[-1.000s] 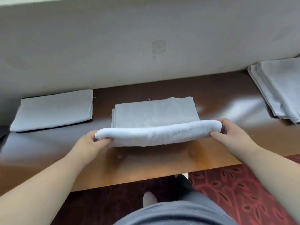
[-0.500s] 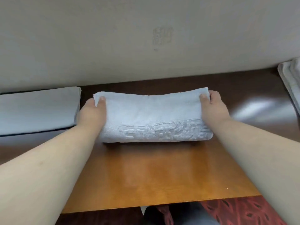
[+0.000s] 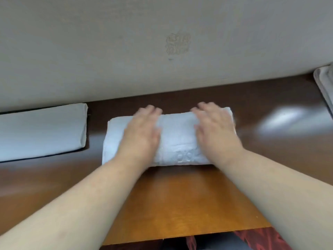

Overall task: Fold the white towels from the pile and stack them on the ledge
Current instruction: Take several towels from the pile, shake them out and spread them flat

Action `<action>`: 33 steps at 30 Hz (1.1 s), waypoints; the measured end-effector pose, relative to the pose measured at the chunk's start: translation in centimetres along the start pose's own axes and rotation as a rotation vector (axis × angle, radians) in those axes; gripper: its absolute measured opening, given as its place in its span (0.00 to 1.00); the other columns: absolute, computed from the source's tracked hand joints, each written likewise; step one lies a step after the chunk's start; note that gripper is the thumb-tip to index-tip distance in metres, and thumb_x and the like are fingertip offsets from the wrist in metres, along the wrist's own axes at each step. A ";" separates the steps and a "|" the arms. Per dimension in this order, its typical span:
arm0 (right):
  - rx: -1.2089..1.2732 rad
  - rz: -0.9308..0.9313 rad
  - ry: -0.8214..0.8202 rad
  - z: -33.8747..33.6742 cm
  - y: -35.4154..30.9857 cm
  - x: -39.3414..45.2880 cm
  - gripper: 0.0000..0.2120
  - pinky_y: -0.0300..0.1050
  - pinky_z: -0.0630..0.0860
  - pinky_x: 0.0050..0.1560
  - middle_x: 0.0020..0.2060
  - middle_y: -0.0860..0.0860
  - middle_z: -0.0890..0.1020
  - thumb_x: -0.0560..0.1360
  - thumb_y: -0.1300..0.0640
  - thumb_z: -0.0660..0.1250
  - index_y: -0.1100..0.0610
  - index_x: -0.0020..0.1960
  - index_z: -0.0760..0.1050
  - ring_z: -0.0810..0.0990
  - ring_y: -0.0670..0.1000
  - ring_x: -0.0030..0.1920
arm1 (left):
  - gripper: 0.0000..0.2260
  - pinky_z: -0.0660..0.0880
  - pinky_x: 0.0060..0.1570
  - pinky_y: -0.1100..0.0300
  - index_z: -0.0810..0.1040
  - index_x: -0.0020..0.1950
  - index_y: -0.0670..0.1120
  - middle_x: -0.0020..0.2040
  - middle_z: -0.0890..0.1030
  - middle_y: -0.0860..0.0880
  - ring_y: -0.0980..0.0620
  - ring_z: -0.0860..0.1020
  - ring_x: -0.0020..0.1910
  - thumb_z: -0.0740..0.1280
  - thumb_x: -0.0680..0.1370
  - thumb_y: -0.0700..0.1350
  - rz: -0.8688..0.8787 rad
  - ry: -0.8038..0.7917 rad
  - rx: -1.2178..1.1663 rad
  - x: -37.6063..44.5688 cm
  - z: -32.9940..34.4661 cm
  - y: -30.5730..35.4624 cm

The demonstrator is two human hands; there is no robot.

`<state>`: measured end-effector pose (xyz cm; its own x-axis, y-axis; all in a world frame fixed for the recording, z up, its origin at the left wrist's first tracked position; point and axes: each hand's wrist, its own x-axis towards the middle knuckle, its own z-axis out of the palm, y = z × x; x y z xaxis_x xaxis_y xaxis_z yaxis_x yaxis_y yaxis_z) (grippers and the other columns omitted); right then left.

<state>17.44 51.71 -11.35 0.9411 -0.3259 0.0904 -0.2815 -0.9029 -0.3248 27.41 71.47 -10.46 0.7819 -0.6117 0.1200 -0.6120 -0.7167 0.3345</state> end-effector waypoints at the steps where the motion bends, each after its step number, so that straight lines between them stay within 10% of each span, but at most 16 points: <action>1: -0.023 -0.076 -0.131 0.2 -1.6 -0.3 0.24 0.59 0.52 0.76 0.78 0.52 0.62 0.80 0.51 0.56 0.50 0.76 0.65 0.57 0.56 0.79 | 0.24 0.58 0.74 0.47 0.63 0.77 0.48 0.77 0.64 0.45 0.41 0.61 0.76 0.54 0.82 0.51 0.114 -0.143 0.057 -0.7 0.7 1.6; 4: -0.122 0.017 -0.450 1.9 -2.6 -1.3 0.29 0.60 0.39 0.77 0.81 0.49 0.43 0.82 0.39 0.44 0.44 0.81 0.45 0.37 0.52 0.80 | 0.26 0.44 0.77 0.46 0.48 0.80 0.55 0.81 0.47 0.51 0.47 0.44 0.80 0.45 0.83 0.58 0.102 -0.479 0.235 -2.5 2.5 2.9; 14: -0.140 0.298 -0.397 2.0 1.9 -2.5 0.37 0.65 0.43 0.76 0.80 0.48 0.38 0.76 0.28 0.39 0.43 0.80 0.39 0.35 0.53 0.79 | 0.31 0.41 0.76 0.45 0.40 0.80 0.57 0.81 0.40 0.48 0.47 0.39 0.79 0.41 0.78 0.64 -0.064 -0.528 0.320 -1.5 1.3 -6.4; 18: 0.093 0.504 -0.393 1.2 3.1 -3.1 0.34 0.62 0.55 0.76 0.80 0.45 0.37 0.78 0.31 0.47 0.38 0.79 0.40 0.43 0.56 0.80 | 0.28 0.48 0.76 0.45 0.45 0.80 0.58 0.81 0.46 0.47 0.44 0.46 0.79 0.49 0.81 0.61 -0.596 -0.275 0.127 -2.6 0.9 -7.8; 22: 0.378 0.633 -0.297 0.2 3.4 -3.3 0.38 0.53 0.62 0.73 0.80 0.49 0.51 0.78 0.37 0.61 0.42 0.80 0.44 0.59 0.56 0.77 | 0.32 0.64 0.68 0.48 0.58 0.78 0.47 0.74 0.67 0.42 0.38 0.68 0.70 0.59 0.79 0.63 -1.214 -0.039 -0.422 -4.5 1.0 -6.7; 26: 0.767 1.035 -0.225 -0.5 5.1 -3.4 0.44 0.55 0.76 0.63 0.63 0.52 0.77 0.67 0.33 0.69 0.49 0.76 0.56 0.80 0.59 0.58 | 0.44 0.73 0.62 0.48 0.70 0.69 0.45 0.61 0.78 0.45 0.40 0.78 0.56 0.64 0.63 0.75 -1.352 -0.286 -0.623 -4.7 -0.5 -6.7; 30: 1.098 1.161 -0.408 -1.9 6.3 -3.6 0.22 0.56 0.81 0.49 0.48 0.59 0.87 0.77 0.42 0.67 0.59 0.59 0.77 0.87 0.60 0.42 | 0.26 0.77 0.60 0.51 0.79 0.61 0.47 0.49 0.86 0.47 0.45 0.84 0.48 0.71 0.72 0.64 -1.413 -0.474 -0.984 -5.3 -2.6 -6.8; 33: 1.100 1.102 -0.445 -2.9 6.9 -4.0 0.18 0.59 0.81 0.50 0.52 0.61 0.85 0.80 0.47 0.65 0.58 0.64 0.75 0.86 0.63 0.46 | 0.21 0.79 0.56 0.50 0.80 0.58 0.44 0.47 0.86 0.46 0.45 0.85 0.46 0.70 0.75 0.59 -1.382 -0.519 -1.064 -6.1 -4.2 -6.1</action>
<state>11.20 45.92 -11.26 0.4156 -0.3660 -0.8327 -0.7419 0.3932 -0.5431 26.86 80.95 -9.29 0.3653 -0.0097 -0.9308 0.8619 -0.3741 0.3422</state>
